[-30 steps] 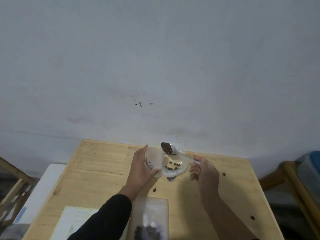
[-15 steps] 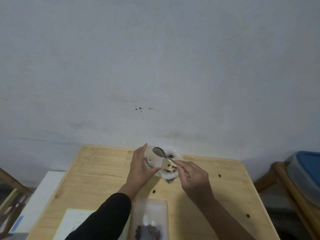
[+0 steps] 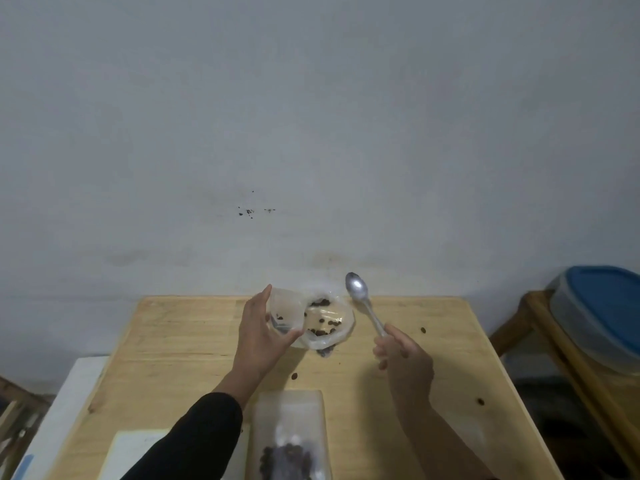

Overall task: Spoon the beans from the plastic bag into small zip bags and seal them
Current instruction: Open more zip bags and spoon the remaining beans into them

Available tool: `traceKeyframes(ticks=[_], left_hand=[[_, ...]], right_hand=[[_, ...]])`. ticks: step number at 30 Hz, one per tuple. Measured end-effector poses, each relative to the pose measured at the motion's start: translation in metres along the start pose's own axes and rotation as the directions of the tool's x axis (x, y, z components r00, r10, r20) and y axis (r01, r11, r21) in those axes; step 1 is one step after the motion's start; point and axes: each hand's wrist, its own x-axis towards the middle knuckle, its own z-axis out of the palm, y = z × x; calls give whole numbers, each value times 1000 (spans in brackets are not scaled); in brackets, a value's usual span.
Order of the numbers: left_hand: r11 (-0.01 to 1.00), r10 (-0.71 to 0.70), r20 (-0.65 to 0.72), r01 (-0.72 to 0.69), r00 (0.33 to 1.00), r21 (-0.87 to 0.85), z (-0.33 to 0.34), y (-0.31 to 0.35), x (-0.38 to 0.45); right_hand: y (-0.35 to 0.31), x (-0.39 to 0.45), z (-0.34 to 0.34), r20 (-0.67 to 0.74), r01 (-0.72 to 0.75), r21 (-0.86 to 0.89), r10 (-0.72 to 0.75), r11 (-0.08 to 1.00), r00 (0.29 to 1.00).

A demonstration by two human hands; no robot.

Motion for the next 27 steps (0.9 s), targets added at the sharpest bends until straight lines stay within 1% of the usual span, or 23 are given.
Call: traceKeyframes(ticks=[2,4,7,9,13,19,23,27], left_hand=[[1000,-6,7,6,1000,13,1,-3,0],[1000,-20,14,20,1000,11,2,-5,0],[1000,-21,10,21,1000,16,3,-8,0],[999,-23,11,22,1000,29,3,-9,0],[999,-27,2,27,1000,44,4,-13,1],[998,-40,13,39,999,47,6,-17,1],[997,-41,22,39,999,63,6,-15,2],[998,-46,20,46,999,44,6,-12,1]], right_hand=[[14,6,-1,-51,-51,4,51,999,997],[29,14,-1,-98,-102,-30,98,994,990],[49,26,2,-157,-175,-150,151,973,976],[58,33,5,-155,-209,-234,176,949,972],[70,39,13,-85,-171,-295,152,940,985],[86,43,26,-95,-124,-367,95,922,991],[88,41,27,-67,-97,-436,75,895,995],[91,40,27,-59,-84,-447,65,890,996]])
